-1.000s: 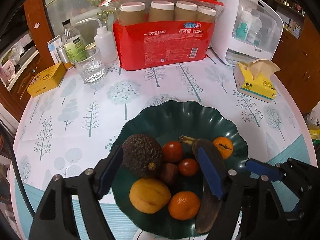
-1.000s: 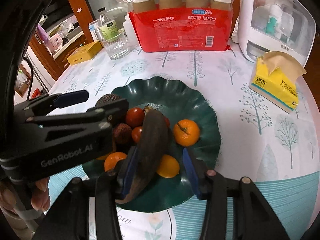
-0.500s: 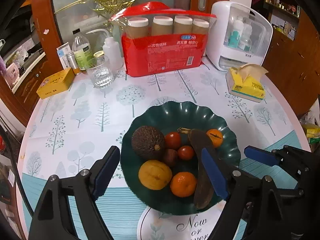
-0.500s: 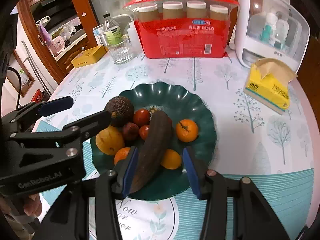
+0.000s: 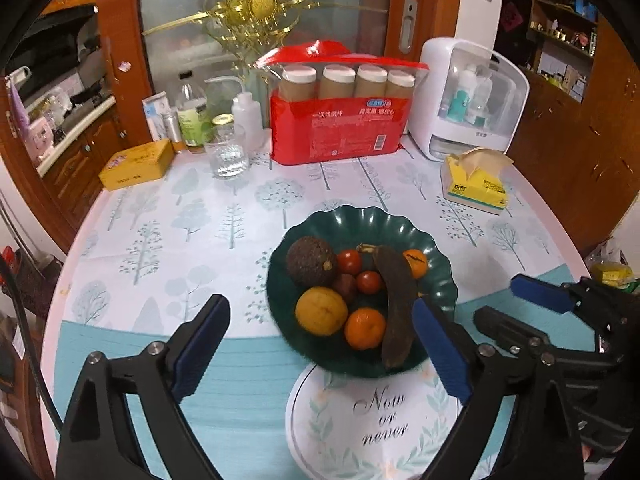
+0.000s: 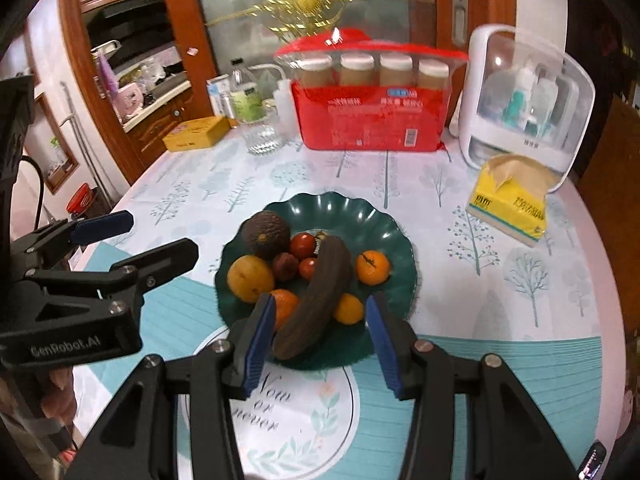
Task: Organize fruits
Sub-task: 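Move the right tool to the last red lychee and grasp it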
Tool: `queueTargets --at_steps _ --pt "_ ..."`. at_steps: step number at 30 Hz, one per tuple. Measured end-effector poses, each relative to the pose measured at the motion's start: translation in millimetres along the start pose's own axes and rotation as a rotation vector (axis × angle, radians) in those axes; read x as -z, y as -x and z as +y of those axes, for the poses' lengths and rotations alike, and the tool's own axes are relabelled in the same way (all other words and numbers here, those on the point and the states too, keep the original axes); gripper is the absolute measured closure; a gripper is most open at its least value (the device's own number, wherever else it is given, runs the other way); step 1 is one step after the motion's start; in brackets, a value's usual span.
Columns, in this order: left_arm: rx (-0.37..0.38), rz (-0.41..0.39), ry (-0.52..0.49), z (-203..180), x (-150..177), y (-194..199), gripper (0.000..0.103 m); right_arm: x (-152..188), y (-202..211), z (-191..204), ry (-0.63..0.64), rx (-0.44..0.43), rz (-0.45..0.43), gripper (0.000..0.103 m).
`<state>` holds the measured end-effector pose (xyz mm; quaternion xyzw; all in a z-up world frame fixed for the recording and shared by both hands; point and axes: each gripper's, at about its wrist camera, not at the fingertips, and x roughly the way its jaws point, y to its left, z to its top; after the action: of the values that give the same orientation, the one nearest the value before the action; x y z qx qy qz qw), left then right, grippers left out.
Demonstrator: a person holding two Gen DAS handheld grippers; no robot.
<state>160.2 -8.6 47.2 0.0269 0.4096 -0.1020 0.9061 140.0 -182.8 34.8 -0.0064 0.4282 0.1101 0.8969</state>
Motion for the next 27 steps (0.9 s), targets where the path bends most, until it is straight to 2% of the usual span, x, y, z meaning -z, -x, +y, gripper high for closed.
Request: queueTargets --at_steps 2,7,11,17,24,27 --pt "-0.013 -0.022 0.001 4 14 15 0.008 11 14 5 0.017 -0.005 -0.020 0.046" --pt "-0.005 -0.050 0.026 9 65 42 0.005 46 36 15 0.044 -0.041 -0.039 0.045" --pt "-0.012 -0.025 0.045 8 110 46 0.005 86 39 30 0.099 -0.057 -0.018 0.045" --pt "-0.048 0.027 0.051 3 171 40 0.005 145 22 50 0.176 -0.037 0.038 0.045" --pt "-0.053 0.108 0.062 3 203 20 0.005 179 -9 53 0.163 -0.099 0.152 0.045" --pt "-0.043 0.135 0.082 5 207 13 0.005 184 -10 59 0.166 -0.141 0.158 0.045"
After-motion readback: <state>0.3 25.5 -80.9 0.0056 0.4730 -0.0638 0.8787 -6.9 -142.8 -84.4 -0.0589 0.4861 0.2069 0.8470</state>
